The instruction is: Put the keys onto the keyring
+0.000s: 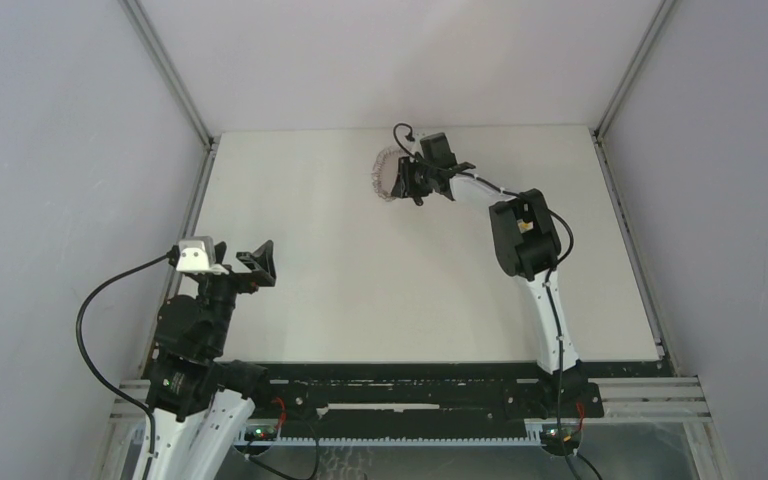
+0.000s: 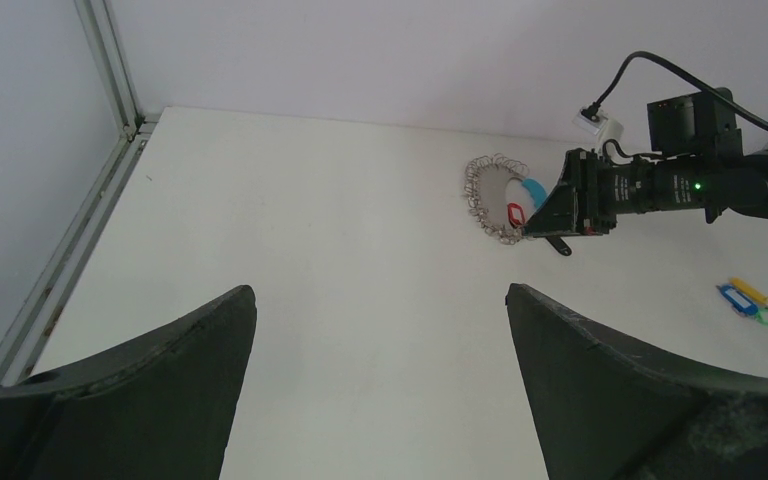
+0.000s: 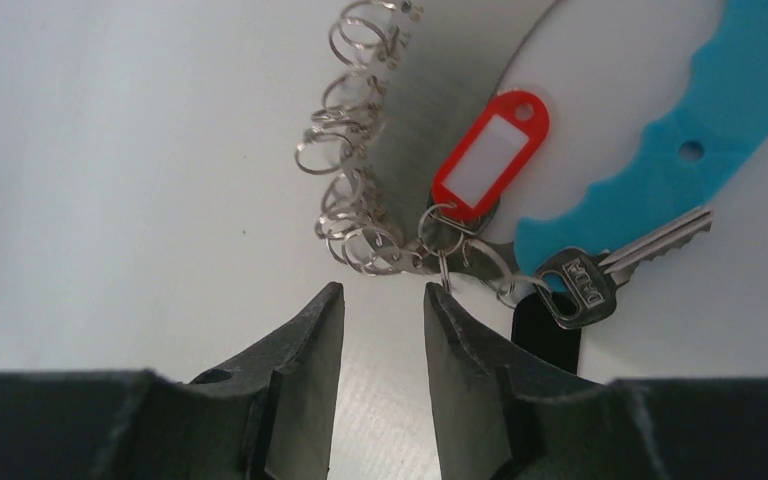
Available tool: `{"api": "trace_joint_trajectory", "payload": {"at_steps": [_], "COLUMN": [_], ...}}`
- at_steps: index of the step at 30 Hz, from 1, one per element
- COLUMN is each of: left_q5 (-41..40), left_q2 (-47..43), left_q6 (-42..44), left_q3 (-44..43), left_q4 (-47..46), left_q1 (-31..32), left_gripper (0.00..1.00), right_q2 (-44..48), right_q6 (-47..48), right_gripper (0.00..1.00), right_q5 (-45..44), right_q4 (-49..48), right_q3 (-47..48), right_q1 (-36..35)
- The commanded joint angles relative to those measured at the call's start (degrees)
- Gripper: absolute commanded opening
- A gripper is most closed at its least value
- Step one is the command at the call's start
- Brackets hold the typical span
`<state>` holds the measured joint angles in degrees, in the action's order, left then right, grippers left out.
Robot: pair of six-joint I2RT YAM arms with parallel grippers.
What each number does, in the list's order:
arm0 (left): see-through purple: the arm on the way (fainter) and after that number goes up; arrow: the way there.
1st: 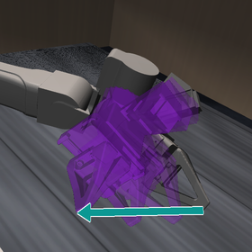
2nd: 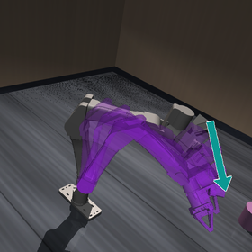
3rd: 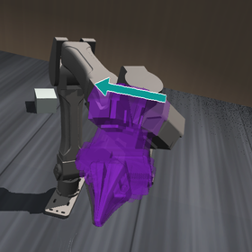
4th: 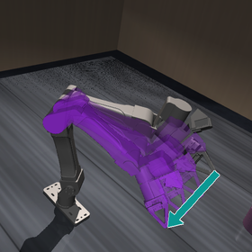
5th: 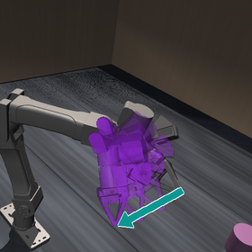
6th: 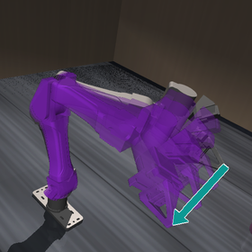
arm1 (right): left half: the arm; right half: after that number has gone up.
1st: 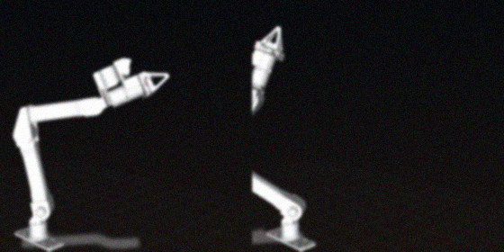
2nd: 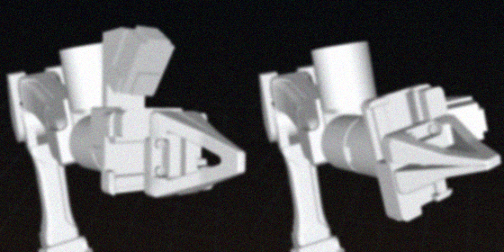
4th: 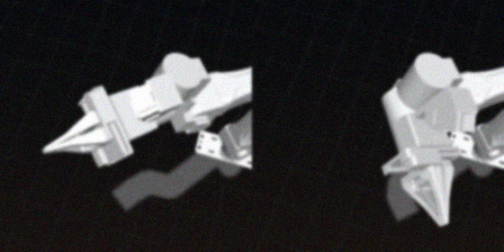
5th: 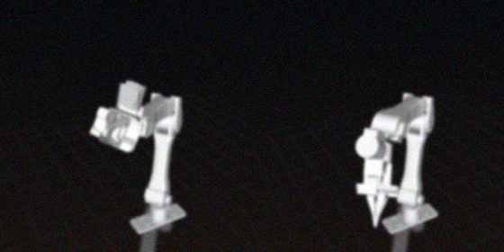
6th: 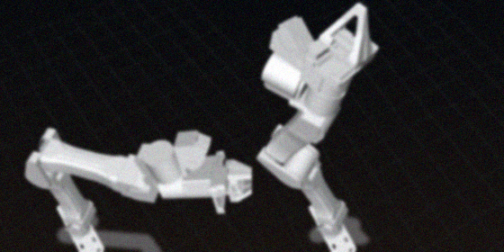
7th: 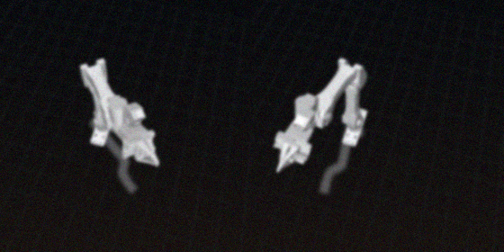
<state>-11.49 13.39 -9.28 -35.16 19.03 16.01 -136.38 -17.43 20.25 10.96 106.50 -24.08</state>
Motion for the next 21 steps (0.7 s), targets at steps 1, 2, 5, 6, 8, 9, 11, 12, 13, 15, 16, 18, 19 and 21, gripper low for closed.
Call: {"api": "trace_joint_trajectory", "payload": {"at_steps": [1, 2, 5, 6, 8, 9, 11, 12, 13, 15, 16, 18, 19, 21], "left_q5": [-0.34, -0.36, -0.47, -0.47, -0.46, -0.42, -0.46, -0.39, -0.45, -0.42, -0.53, -0.7, -0.65, -0.44], "left_q2": [0.2, 0.23, 0.16, 0.13, 0.15, 0.09, 0.06, 0.06, 0.06, 0.06, 0.06, -0.03, 0.04, -0.09], "left_q6": [1.39, 1.44, 1.37, 1.37, 1.43, 1.42, 1.42, 1.43, 1.42, 1.37, 1.37, 1.37, 1.39, 1.28], "left_q3": [0.79, 0.79, 0.87, 0.87, 0.87, 0.87, 0.88, 0.88, 0.8, 0.79, 0.84, 0.74, 0.78, 0.79], "left_q4": [-1.1, -1.1, -1.13, -1.1, -1.01, -1.01, -1.01, -0.94, -0.92, -0.79, -0.75, -0.68, -0.66, -0.66], "left_q1": [0.3, 0.39, 0.32, 0.32, 0.36, 0.38, 0.34, 0.34, 0.41, 0.38, 0.34, 0.35, 0.4, 0.38], "left_gripper": [1.0, 1.0, 1.0, 1.0, 1.0, 1.0, 1.0, 1.0, 1.0, 1.0, 1.0, 1.0, 1.0, 1.0], "right_q2": [-0.66, -1.13, -2.75, -3.24, -4.03, -4.21, -4.55, -4.58, -4.26, -2.09, -0.54, 3.34, 4.94, 6.94], "right_q6": [-3.65, -4.08, -4.78, -4.95, -4.98, -5.16, -5.54, -5.68, -5.46, -4.46, -3.87, -3.16, -2.72, -1.39], "right_gripper": [0.36, 0.36, 0.35, 0.35, 0.35, 0.35, 0.35, 0.35, 0.34, 0.34, 0.34, 0.34, 0.34, 0.35], "right_q5": [-1.07, -1.29, -0.81, -0.82, -0.73, -0.8, -1.13, -1.42, -1.86, -3.59, -3.81, -3.97, -4.6, -6.28], "right_q4": [3.93, 4.57, 6.91, 7.53, 8.4, 8.65, 8.98, 8.99, 8.9, 7.02, 5.17, 0.7, -1.03, -0.92], "right_q3": [3.78, 4.39, 6.86, 7.67, 8.8, 9.15, 9.69, 9.84, 9.59, 7.13, 3.97, -0.86, -2.52, -3.54], "right_q1": [0.37, 0.51, 0.96, 1.06, 1.09, 1.14, 1.22, 1.29, 1.19, 0.72, 0.44, 0.2, 0.07, -0.07]}}
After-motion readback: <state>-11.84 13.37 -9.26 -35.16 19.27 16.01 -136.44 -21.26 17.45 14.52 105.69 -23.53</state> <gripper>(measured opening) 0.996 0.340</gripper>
